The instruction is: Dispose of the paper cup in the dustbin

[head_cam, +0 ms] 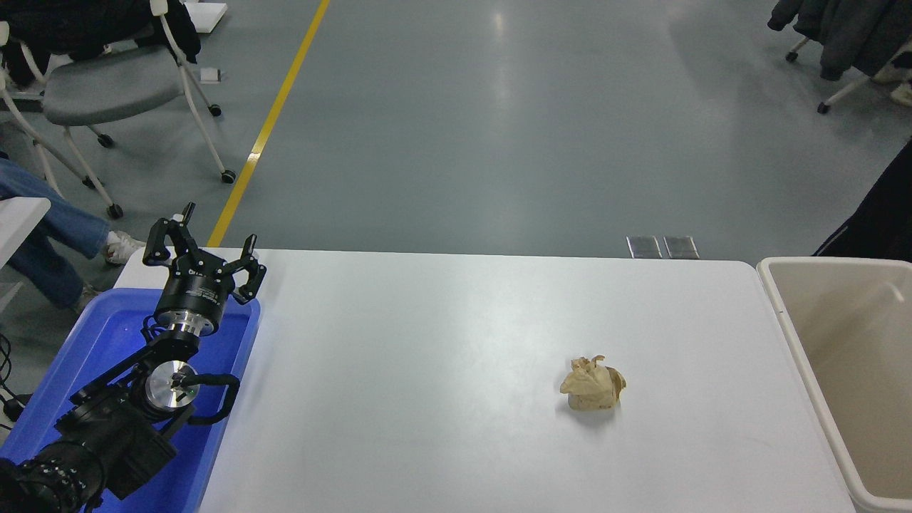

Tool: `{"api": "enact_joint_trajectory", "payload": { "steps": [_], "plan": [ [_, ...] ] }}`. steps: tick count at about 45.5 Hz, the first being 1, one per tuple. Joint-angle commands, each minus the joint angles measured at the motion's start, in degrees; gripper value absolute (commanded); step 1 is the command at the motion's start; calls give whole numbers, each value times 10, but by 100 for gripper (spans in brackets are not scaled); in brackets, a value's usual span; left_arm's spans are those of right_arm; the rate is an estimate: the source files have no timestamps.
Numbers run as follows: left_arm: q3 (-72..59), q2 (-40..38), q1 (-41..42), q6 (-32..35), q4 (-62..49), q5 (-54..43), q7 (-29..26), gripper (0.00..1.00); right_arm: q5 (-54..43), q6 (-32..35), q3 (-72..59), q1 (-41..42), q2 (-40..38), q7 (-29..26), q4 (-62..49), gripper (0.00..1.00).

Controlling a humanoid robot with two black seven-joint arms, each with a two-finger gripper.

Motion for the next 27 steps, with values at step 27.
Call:
{"api": "enact_joint_trajectory", "payload": {
  "steps": [27],
  "plan": [
    [0,0,0,0,0,0,0,100,74,51,155,-128,317,-51,-406,0]
  ]
}}
